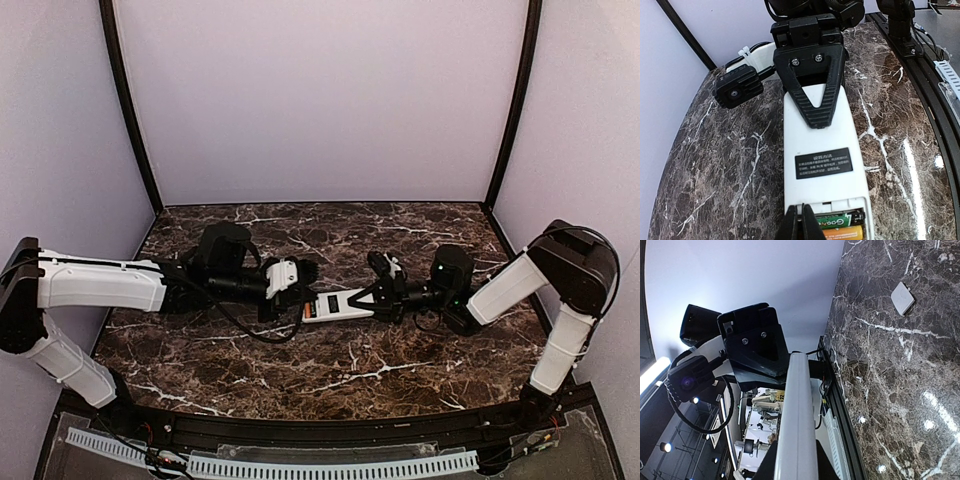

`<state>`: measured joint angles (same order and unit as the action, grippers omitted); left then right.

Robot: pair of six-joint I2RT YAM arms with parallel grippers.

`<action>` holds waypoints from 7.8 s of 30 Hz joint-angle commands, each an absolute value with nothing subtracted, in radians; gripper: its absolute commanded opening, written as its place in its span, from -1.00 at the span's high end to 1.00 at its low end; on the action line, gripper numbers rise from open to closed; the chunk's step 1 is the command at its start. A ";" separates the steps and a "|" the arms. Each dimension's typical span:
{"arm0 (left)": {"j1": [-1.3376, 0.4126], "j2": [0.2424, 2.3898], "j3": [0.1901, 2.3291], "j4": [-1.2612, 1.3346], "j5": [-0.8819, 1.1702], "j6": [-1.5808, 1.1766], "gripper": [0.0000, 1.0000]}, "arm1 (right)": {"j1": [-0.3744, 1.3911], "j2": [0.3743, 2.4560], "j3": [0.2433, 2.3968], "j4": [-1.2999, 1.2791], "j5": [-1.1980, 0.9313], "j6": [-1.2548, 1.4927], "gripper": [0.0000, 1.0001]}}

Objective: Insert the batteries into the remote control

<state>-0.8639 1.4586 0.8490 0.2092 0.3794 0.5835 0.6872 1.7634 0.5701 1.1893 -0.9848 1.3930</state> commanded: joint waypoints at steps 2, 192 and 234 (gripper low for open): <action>-0.852 1.462 0.823 0.143 0.376 0.579 0.91 | 0.712 1.746 0.589 1.460 -1.065 1.380 1.00; -1.017 1.592 1.227 -0.499 0.112 0.425 -0.42 | 0.678 1.922 0.549 1.429 -1.059 1.360 1.00; -0.752 1.436 0.909 0.067 0.365 -0.600 -0.21 | 0.647 1.952 0.625 1.606 -0.909 1.356 1.00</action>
<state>-0.7509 1.4261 0.9257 0.0490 0.3843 -0.5354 0.6563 1.9457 0.6041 1.3006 -0.9367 1.3663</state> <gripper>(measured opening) 0.586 0.151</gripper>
